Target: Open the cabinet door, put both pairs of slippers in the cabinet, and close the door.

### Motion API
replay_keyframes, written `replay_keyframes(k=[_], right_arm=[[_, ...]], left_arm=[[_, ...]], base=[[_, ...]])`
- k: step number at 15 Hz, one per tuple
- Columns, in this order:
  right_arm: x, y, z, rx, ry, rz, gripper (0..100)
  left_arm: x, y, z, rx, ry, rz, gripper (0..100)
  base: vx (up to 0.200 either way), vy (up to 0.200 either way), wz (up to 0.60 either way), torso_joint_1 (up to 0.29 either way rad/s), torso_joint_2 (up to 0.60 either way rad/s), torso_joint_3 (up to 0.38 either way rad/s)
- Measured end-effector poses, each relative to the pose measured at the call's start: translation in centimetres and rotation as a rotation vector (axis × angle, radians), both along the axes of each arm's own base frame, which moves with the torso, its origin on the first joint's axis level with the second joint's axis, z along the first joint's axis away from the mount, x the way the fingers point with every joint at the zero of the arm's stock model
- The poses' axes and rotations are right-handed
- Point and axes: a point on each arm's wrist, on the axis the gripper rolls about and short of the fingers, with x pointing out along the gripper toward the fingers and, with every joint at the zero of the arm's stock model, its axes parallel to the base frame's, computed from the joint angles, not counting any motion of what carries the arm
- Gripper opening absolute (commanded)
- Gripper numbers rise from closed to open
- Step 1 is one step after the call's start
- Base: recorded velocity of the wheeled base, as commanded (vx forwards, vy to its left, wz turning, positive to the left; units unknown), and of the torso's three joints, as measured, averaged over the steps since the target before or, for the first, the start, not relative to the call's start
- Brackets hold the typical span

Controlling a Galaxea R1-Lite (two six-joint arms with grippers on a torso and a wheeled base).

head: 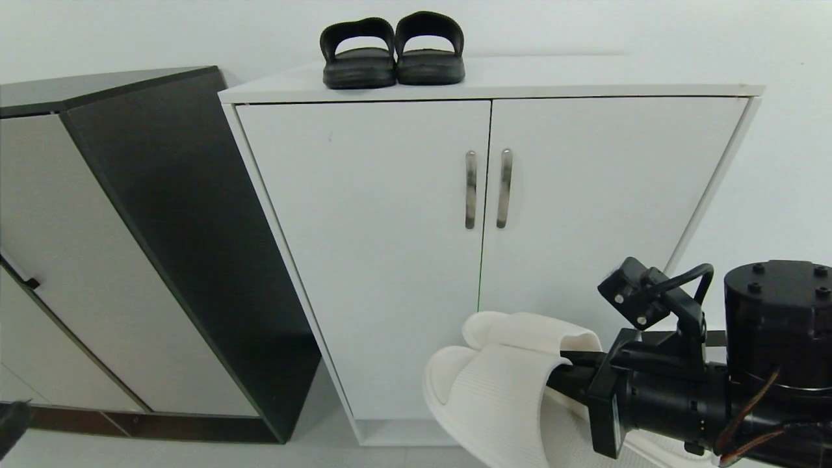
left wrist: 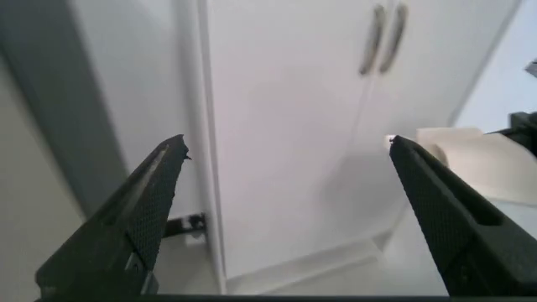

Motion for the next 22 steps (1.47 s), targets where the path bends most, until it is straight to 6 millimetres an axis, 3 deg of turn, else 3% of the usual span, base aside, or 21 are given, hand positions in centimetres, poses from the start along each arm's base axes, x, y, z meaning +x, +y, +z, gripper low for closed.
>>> replay_keyframes(k=[5, 10, 13, 17, 22], right_arm=[[-0.2, -0.1, -0.6, -0.041, -0.019, 0.021, 0], [-0.5, -0.3, -1.3, -0.059, -0.018, 0.06, 0], [-1.1, -0.7, -2.4, -0.067, -0.088, 0.185, 0], [-1.2, -0.8, -3.6, -0.088, -0.057, 0.205, 0], [-1.0, -1.1, -4.1, -0.088, -0.036, 0.232, 0]], left_arm=[[6.5, -2.7, 3.2, 0.021, 0.081, -0.297, 100], [10.8, -8.0, 5.0, -0.016, 0.141, -0.543, 100], [13.5, -11.7, 5.3, -0.033, 0.129, -0.63, 100], [17.2, -17.0, 6.9, -0.078, 0.122, -0.722, 100], [20.8, -21.6, 7.0, -0.123, 0.175, -0.869, 100]], base=[[0.0, 0.0, 0.0, -0.002, 0.04, 0.033], [0.0, 0.0, 0.0, 0.0, 0.0, 0.0], [0.0, 0.0, 0.0, 0.0, 0.0, 0.0], [0.0, 0.0, 0.0, 0.0, 0.0, 0.0], [0.0, 0.0, 0.0, 0.0, 0.0, 0.0]])
